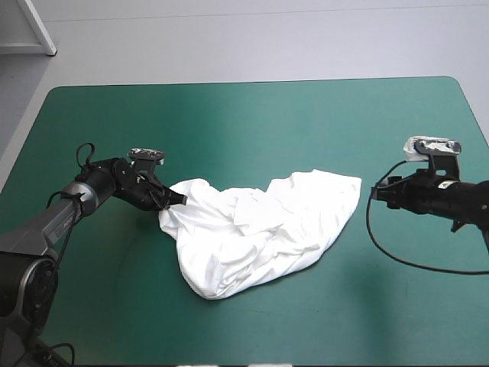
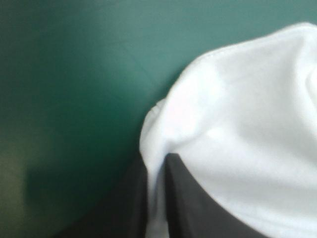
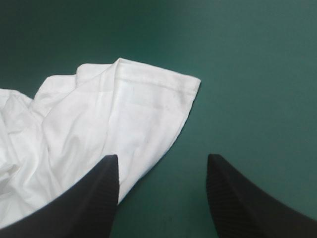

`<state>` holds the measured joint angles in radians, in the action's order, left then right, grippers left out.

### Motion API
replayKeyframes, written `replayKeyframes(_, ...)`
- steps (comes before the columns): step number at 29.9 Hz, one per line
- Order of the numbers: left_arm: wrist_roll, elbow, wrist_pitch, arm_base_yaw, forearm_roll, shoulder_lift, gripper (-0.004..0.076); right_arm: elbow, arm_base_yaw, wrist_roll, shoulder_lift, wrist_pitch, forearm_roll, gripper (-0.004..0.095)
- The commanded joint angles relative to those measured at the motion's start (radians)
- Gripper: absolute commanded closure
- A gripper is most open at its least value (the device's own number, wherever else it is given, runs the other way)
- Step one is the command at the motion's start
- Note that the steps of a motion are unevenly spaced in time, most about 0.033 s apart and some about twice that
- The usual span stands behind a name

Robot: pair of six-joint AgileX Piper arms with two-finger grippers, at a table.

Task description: Fold the cloth

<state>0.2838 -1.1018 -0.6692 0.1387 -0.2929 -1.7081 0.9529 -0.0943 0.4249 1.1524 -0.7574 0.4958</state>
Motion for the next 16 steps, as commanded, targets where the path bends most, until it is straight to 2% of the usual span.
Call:
replayKeyframes(1,0.015,-0.017,-0.024,0.008,-0.023,0.029,0.0734,0.059,0.062,0.02,0.078,0.123,0.025,0.0399)
replayKeyframes(7,0.015,-0.017,-0.021,0.008,-0.017,0.079,0.0734,0.091,0.167,-0.001,0.269,0.294,0.014,0.0399)
replayKeyframes(11,0.015,-0.017,-0.006,0.008,-0.015,0.122,0.0734,0.14,0.194,-0.026,0.397,0.308,-0.032,0.0399)
replayKeyframes(16,0.015,-0.017,-0.009,0.008,-0.013,0.154,0.0734,0.177,0.208,-0.147,0.514,0.335,-0.17,0.0399)
